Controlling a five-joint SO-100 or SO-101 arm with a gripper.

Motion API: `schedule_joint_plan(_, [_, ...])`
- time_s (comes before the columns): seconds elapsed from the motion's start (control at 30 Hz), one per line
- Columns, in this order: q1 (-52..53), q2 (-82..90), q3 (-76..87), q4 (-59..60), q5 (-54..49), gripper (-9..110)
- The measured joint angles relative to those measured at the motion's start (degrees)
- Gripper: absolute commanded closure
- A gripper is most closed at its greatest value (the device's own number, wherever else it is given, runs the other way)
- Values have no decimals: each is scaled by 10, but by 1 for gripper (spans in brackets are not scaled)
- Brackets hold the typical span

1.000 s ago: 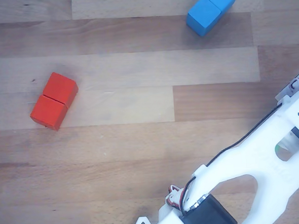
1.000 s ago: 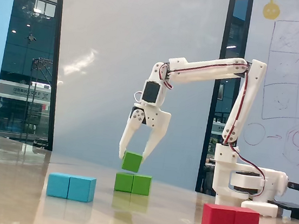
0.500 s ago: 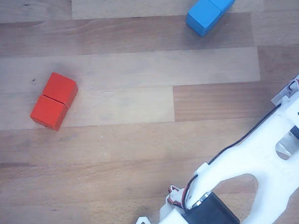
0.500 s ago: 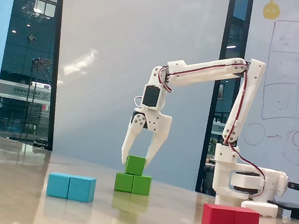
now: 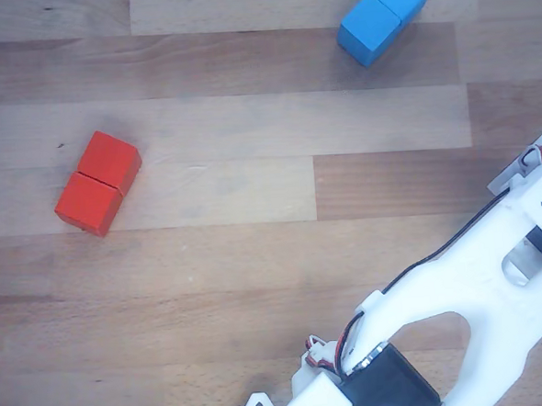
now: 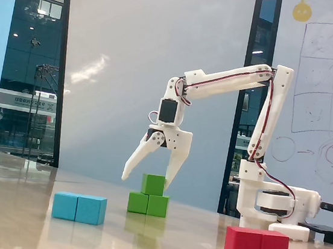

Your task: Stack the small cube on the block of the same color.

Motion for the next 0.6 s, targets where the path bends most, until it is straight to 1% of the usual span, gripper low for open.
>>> schedule_joint_plan(0.2, [-10,0,0,0,-3,66])
schedule_joint_plan(0.6, [-134,0,-17,0,-3,66])
